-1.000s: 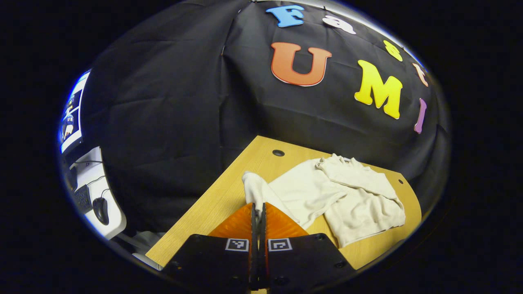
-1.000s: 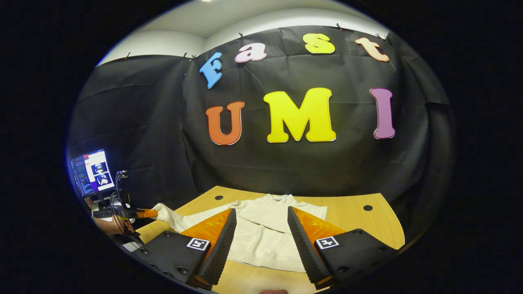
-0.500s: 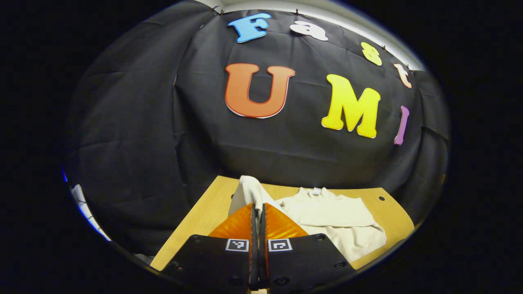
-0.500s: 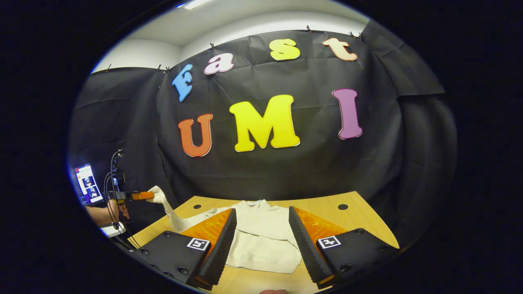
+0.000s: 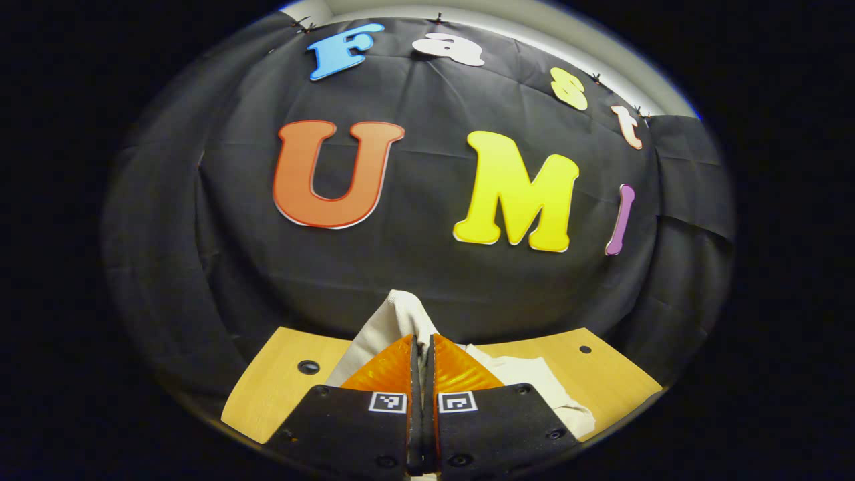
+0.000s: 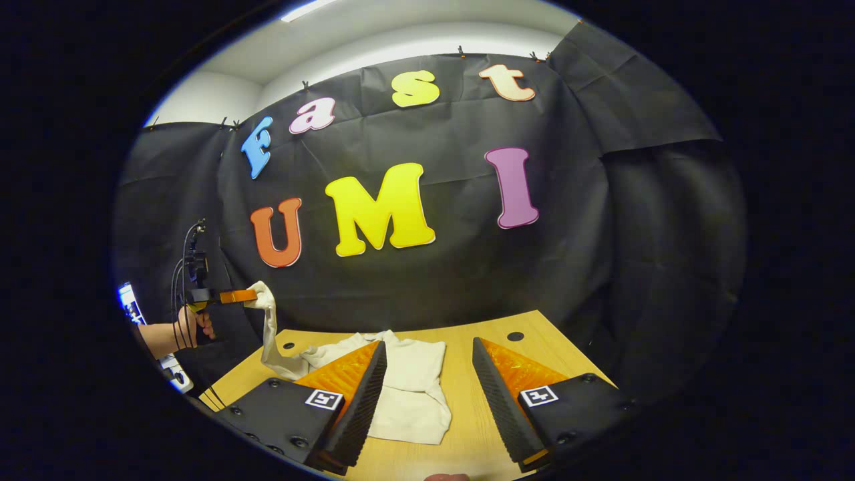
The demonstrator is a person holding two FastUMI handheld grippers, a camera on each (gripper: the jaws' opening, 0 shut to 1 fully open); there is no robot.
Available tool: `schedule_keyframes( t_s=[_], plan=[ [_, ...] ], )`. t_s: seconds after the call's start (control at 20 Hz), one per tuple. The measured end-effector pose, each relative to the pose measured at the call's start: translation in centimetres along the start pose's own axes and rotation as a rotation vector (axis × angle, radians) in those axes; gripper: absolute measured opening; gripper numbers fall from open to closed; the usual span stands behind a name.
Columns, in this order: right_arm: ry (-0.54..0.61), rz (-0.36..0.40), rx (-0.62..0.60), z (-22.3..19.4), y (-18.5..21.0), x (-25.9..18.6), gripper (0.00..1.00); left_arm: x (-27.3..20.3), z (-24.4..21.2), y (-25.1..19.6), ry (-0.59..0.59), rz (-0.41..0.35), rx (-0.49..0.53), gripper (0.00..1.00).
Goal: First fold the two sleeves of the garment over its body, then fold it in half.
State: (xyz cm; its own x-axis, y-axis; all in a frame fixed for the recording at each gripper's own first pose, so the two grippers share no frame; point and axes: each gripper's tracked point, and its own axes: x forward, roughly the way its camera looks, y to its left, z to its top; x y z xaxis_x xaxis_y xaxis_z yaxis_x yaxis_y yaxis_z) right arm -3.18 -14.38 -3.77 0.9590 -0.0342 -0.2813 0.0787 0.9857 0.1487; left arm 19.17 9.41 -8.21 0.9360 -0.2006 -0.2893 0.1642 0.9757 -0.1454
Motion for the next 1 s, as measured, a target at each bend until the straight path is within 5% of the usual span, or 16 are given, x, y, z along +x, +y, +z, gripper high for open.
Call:
schedule_keyframes(
  t_s=[0.25, 0.55, 1.0],
  plan=[
    [-0.012, -0.08, 0.042, 0.0, -4.6, -0.7, 0.82, 5.3, 1.0, -8.2, 0.004, -0.14, 0.04, 0.03],
    [0.002, -0.171, 0.049, -0.4, -9.1, -1.8, 0.83, 11.3, -4.2, -17.3, 0.113, -0.274, 0.056, 0.03],
    [0.096, -0.244, 0.029, -2.5, -12.7, -2.2, 0.83, 18.5, -16.8, -24.8, 0.323, -0.315, 0.175, 0.03]
  ],
)
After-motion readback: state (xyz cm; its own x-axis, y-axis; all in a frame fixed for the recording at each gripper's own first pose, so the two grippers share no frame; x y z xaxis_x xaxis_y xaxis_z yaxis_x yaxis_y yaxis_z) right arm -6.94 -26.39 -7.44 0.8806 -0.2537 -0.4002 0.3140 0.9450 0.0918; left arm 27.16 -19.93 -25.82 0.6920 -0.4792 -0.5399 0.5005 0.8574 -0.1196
